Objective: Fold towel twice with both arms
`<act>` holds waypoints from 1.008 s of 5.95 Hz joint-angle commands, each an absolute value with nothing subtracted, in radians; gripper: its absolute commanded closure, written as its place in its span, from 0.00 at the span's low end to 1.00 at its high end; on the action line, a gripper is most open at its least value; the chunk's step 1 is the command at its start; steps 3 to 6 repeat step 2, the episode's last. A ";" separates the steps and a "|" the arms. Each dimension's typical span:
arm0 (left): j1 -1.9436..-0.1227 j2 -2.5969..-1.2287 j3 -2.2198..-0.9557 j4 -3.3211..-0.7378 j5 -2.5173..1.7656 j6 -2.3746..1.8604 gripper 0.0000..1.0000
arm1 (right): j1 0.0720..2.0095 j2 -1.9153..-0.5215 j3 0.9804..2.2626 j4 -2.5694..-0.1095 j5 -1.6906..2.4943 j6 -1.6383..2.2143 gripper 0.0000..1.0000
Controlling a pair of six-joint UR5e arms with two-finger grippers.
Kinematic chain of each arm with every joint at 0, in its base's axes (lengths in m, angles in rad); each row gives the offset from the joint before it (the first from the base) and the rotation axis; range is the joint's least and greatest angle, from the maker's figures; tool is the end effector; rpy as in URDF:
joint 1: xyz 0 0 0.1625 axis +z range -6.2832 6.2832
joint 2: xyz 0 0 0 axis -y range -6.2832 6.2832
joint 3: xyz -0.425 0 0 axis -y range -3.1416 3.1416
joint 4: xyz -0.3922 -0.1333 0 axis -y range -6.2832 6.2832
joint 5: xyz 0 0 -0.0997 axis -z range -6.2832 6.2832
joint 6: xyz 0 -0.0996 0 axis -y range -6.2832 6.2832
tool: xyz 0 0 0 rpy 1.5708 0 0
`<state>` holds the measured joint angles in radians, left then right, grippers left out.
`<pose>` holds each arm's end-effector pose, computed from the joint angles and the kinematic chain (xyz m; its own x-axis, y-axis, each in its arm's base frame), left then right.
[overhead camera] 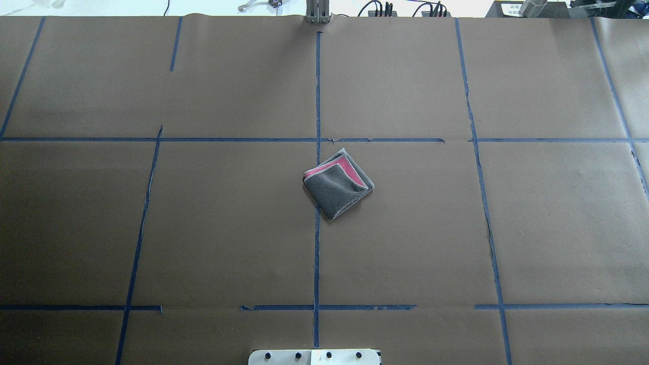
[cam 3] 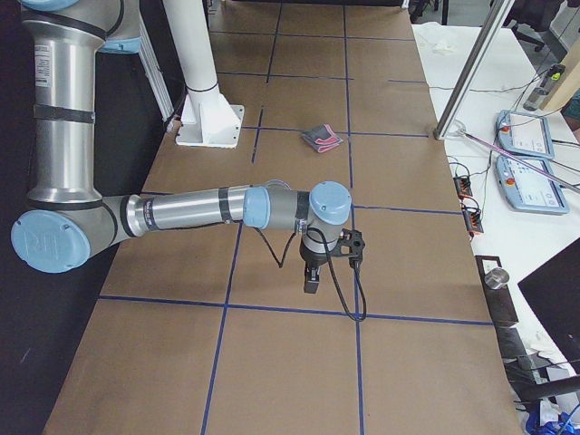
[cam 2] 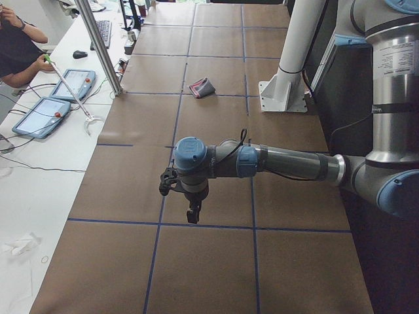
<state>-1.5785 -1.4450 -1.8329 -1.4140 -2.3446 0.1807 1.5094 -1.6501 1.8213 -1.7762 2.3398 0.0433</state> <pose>-0.0670 -0.4330 0.6041 0.7049 0.1602 -0.6910 -0.1209 0.9870 0.1054 0.0363 -0.4531 0.5943 0.7207 0.0228 0.6929 0.0302 0.9975 -0.0642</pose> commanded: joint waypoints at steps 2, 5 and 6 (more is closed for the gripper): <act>-1.577 -1.447 -1.844 -1.416 -2.352 0.181 0.00 | 1.509 -1.651 1.845 -1.773 2.342 0.046 0.00; -1.577 -1.447 -1.844 -1.416 -2.352 0.181 0.00 | 1.509 -1.651 1.845 -1.773 2.342 0.046 0.00; -1.577 -1.447 -1.844 -1.416 -2.352 0.181 0.00 | 1.509 -1.651 1.845 -1.773 2.342 0.046 0.00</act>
